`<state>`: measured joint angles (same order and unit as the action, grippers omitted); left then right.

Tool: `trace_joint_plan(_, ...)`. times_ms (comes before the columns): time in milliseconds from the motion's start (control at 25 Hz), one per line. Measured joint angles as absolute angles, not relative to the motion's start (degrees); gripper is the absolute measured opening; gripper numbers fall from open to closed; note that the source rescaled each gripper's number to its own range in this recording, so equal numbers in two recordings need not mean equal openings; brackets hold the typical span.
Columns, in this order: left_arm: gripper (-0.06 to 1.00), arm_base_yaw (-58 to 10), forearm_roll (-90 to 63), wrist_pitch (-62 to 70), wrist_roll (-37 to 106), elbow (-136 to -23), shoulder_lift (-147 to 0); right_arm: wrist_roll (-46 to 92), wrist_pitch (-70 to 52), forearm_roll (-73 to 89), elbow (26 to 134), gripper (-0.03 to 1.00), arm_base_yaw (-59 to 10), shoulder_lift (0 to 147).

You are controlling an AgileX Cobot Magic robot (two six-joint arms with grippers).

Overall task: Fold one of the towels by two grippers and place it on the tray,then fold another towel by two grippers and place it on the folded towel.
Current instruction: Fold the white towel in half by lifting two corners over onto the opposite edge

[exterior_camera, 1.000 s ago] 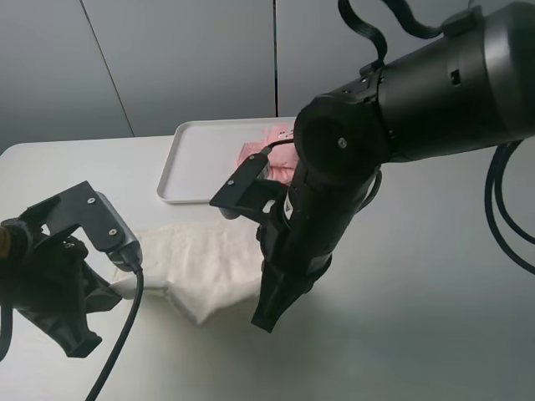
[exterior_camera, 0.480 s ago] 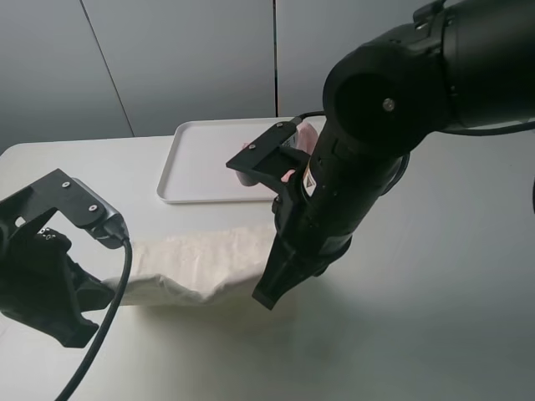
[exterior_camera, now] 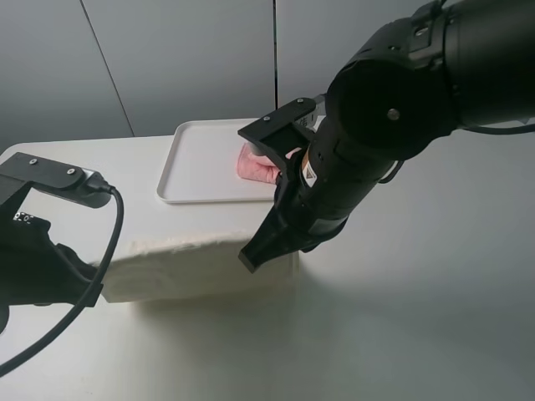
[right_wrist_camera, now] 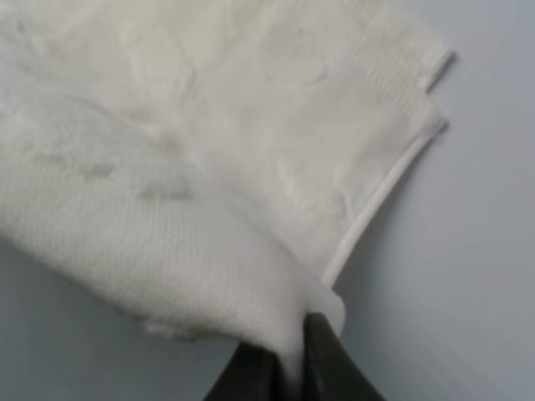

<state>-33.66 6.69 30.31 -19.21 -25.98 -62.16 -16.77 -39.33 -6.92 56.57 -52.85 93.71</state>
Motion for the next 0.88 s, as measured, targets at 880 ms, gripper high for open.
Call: trace_joint_plan(880, 0.09, -33.66, 27.84, 30.69, -38.88, -25.98, -62.52, -31.96, -27.94, -23.39, 56.57, 0.0, -52.85, 101.58)
